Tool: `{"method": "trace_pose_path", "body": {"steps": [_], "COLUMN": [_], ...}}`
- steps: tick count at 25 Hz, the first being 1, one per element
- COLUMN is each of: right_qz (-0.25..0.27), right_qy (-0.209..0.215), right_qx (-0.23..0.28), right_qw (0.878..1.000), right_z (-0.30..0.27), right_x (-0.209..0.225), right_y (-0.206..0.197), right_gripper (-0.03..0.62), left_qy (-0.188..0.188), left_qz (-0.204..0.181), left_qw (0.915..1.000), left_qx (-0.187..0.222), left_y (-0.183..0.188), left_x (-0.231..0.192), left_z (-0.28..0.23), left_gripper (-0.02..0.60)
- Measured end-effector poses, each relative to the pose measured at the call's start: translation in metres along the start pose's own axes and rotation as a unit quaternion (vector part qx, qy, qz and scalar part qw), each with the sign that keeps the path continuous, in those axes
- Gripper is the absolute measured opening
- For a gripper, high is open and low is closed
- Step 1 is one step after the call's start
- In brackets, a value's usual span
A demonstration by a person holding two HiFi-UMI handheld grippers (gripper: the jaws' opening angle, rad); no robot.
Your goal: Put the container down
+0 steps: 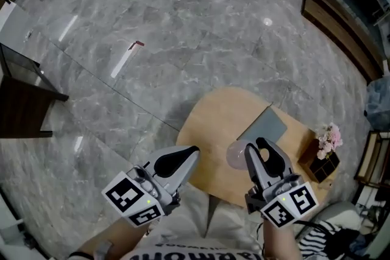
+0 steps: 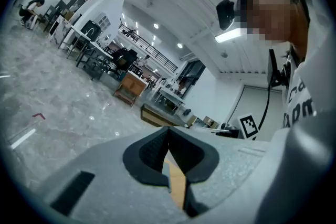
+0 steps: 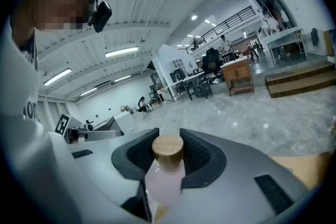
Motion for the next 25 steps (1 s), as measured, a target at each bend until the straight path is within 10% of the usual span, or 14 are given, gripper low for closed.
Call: {"method": "trace_pose_path", "body": {"steps": [25], "right_qz": [-0.075], "right_qy": [-0.014], "right_qx": [-0.131], "right_qw": [0.988], "right_z": [-0.027], "right_x": [0.069], "right_y": [-0.207], "right_gripper": [0.127], "left_qy": [0.077], "left_qz": [0.092], "left_qw": [0.9857], "left_qx": [-0.119], "left_y": [-0.216], "left_x": [-0.066], "left_z": [-0.034], "left_gripper": [0.014]}}
Point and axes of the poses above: the fingertips, and each gripper's own axes: z backward along the fingers, x to its right, y out of its top, the point moved 5 cm from there along z, backward along the fingers, and after that the axes turned 10 degrees about y, right-handed, at the moved point
